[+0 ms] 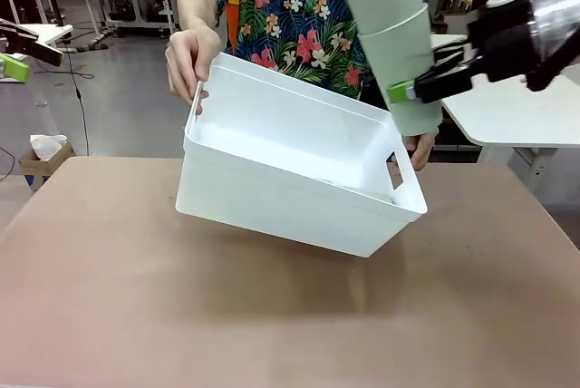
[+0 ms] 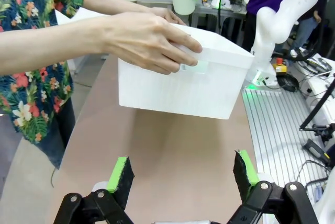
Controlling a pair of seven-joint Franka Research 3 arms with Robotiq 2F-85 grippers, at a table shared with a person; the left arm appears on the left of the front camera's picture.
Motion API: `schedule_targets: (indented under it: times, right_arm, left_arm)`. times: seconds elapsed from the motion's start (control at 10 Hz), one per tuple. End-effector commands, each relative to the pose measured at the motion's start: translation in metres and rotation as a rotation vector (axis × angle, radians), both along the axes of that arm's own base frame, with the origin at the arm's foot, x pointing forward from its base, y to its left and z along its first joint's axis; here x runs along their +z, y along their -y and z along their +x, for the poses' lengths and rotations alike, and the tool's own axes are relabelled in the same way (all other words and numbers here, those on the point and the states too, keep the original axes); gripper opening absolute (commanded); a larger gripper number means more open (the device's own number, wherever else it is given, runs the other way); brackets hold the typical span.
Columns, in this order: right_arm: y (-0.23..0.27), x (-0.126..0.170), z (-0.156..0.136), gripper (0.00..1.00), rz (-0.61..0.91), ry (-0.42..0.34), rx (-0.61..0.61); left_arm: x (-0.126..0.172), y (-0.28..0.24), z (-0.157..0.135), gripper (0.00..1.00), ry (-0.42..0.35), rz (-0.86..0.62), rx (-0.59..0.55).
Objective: Stack the cups and store them in the basket.
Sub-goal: Place the stack of Reusable plastic cups into the Pantry Basket.
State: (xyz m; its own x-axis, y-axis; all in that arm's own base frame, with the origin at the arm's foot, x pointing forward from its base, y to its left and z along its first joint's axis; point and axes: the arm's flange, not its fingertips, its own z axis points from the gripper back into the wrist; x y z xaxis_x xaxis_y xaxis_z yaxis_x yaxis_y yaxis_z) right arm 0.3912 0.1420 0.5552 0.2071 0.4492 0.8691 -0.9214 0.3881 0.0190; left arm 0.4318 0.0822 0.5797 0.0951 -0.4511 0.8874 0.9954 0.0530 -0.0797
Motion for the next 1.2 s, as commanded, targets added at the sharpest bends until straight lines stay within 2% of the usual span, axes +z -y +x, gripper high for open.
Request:
schedule_targets:
  times: [0.0, 0.5, 1.1]
  right_arm:
    - [-0.028, 0.007, 0.016, 0.85, -0.076, -0.024, -0.028]
    - [-0.07, -0.017, 0.036, 0.85, -0.21, -0.045, -0.039]
    - [-0.11, -0.067, 0.046, 0.85, -0.371, -0.02, -0.01]
  left_arm:
    - [0.004, 0.001, -0.002, 1.0, -0.011, -0.005, 0.003]
    - [0.004, 0.001, -0.002, 1.0, -0.011, -0.005, 0.003]
    - [0.004, 0.001, -0.002, 1.0, -0.011, -0.005, 0.003]
